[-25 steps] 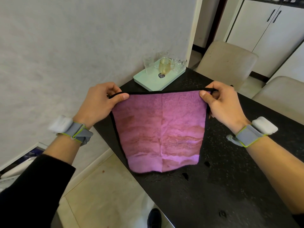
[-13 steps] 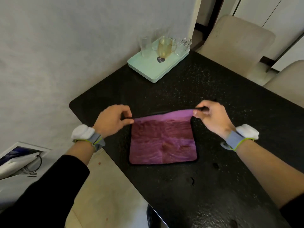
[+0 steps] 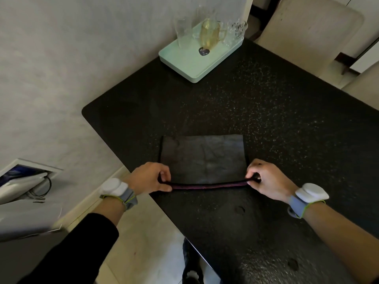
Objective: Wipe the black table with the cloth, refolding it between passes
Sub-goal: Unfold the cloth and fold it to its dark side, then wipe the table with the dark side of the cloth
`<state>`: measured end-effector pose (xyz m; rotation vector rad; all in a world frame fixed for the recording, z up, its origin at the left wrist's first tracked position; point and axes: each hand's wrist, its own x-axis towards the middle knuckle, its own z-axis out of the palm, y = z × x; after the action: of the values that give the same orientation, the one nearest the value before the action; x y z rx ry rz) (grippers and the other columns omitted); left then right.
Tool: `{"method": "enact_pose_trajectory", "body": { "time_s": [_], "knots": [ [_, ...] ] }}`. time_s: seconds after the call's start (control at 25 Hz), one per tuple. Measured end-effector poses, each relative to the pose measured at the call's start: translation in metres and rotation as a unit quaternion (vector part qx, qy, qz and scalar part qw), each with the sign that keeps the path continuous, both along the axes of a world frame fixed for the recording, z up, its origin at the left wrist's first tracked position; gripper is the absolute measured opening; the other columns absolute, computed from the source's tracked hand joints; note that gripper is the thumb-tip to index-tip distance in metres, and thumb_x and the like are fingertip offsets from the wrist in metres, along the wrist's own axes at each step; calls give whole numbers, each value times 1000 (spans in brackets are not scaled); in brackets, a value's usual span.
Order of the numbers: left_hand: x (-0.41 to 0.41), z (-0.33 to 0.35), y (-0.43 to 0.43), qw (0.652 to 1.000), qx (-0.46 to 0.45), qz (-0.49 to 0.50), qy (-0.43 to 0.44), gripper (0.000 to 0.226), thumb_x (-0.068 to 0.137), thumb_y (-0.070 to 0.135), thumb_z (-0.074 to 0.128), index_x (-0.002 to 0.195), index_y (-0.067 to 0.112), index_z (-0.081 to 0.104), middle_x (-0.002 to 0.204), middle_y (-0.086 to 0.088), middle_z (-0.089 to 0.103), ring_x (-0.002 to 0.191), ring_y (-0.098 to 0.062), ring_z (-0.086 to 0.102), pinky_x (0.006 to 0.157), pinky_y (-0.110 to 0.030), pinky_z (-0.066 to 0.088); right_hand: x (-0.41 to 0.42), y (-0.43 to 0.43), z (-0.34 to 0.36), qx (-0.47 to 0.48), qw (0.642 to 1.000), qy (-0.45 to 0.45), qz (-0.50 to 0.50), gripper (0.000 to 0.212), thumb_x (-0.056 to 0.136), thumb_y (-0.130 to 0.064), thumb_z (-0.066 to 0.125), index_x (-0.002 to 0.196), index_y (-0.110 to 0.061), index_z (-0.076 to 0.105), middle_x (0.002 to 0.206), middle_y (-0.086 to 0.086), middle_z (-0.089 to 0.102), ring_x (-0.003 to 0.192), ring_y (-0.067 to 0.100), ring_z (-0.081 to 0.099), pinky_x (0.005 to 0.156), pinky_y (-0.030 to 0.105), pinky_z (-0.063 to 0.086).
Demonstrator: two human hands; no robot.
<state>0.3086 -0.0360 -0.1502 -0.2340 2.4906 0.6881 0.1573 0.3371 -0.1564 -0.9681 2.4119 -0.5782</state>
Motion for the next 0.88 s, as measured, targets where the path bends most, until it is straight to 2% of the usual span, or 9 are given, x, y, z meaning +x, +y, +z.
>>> {"method": "enact_pose_trajectory", "body": {
  "time_s": [0.08,0.16,0.24,0.36,0.48,0.56,0.64,0.72,0.88],
  "knots": [
    [4,-6,2,993,-11,113,33,36,80,61,73,96,31,61,89,14,65,84,-8,63,76,-35,52,3,0,1,13,1000,6,19,17,82,-33,80,97,-30,73,105,-17,56,98,2,56,88,22,49],
    [3,-10,7,968,-71,218,98,39,88,55,67,108,23,57,96,7,65,95,-18,63,79,-37,50,5,-2,4,10,1000,8,0,21,84,-46,75,101,-35,70,105,-21,55,97,-1,53,81,14,43],
    [-3,-12,14,958,-89,258,92,44,89,50,69,116,18,56,103,2,65,101,-23,63,84,-38,51,6,-5,5,-5,999,7,-32,18,86,-48,71,99,-36,68,103,-22,55,94,-2,54,74,12,41],
    [-20,-13,21,947,-43,317,16,47,82,46,77,115,15,61,105,-4,69,104,-28,65,85,-37,52,8,-10,4,-21,999,7,-50,15,89,-43,69,100,-32,69,103,-19,58,91,0,57,77,19,49],
    [-42,-1,33,918,87,387,0,48,71,41,80,110,17,66,107,-6,71,99,-26,67,85,-38,57,8,-13,6,-34,998,-2,-62,12,91,-37,68,102,-31,70,102,-17,60,89,1,59,79,26,53],
    [-65,16,59,902,194,383,40,34,83,25,76,112,21,59,104,-2,69,90,-22,68,68,-37,60,5,-12,9,-43,996,-8,-77,10,93,-31,68,103,-30,70,102,-17,61,87,1,61,78,28,55],
    [-87,30,90,889,275,359,67,32,91,11,68,117,19,51,112,-7,67,88,-23,71,56,-36,61,0,-11,13,-52,994,-12,-92,12,93,-26,67,104,-30,70,102,-15,62,85,1,63,78,29,56],
    [-103,31,115,903,286,310,77,37,90,13,68,120,21,49,114,-9,66,86,-25,73,59,-38,63,-3,-11,16,-61,992,-15,-105,14,93,-23,67,106,-29,70,102,-13,63,84,2,63,77,30,56],
    [-116,15,166,942,222,233,95,52,84,31,68,131,22,46,97,-5,68,92,-27,70,79,-46,61,-5,-4,14,-73,988,-24,-136,15,95,-20,64,107,-27,69,101,-12,63,84,3,63,79,32,56]
  ]
}}
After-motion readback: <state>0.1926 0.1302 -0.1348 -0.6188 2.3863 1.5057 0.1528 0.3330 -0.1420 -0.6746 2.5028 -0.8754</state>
